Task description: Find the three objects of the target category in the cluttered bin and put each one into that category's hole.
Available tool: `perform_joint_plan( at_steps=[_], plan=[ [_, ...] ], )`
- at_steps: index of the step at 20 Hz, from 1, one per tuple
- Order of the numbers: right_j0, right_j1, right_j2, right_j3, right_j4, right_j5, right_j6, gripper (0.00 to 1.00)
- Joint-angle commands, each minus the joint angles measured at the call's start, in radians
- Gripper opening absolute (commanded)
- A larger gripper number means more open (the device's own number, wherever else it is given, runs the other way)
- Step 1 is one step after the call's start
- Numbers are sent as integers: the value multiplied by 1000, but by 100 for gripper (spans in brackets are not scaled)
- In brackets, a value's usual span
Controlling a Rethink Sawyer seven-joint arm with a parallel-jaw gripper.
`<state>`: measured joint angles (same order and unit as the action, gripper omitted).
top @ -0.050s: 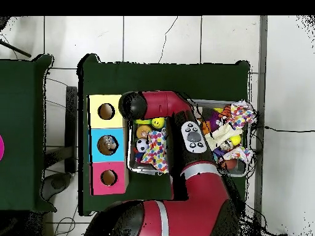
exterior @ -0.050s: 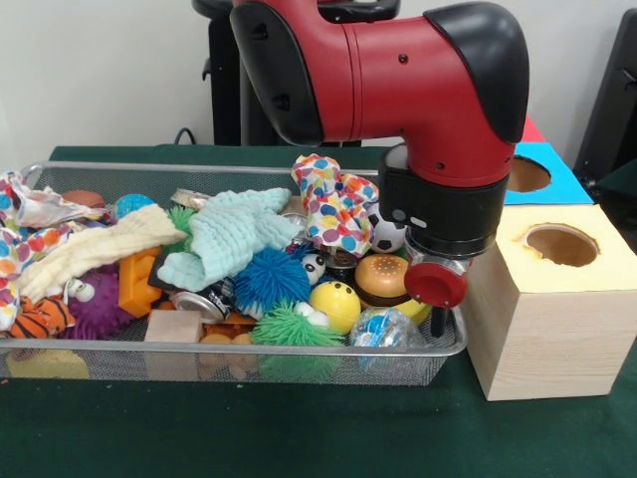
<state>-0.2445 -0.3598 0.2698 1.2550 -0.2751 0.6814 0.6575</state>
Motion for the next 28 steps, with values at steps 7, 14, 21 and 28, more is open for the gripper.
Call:
perform_joint_plan(
  at_steps=[7, 14, 21, 28],
  plan=[
    [-23, 37, 42, 16, 71, 50, 191, 0],
    [-75, 25, 58, 54, 79, 47, 141, 0],
    [-76, 20, 52, 68, 74, 17, 142, 0],
    [-75, 21, 53, 70, 64, -6, 140, 0]
  ],
)
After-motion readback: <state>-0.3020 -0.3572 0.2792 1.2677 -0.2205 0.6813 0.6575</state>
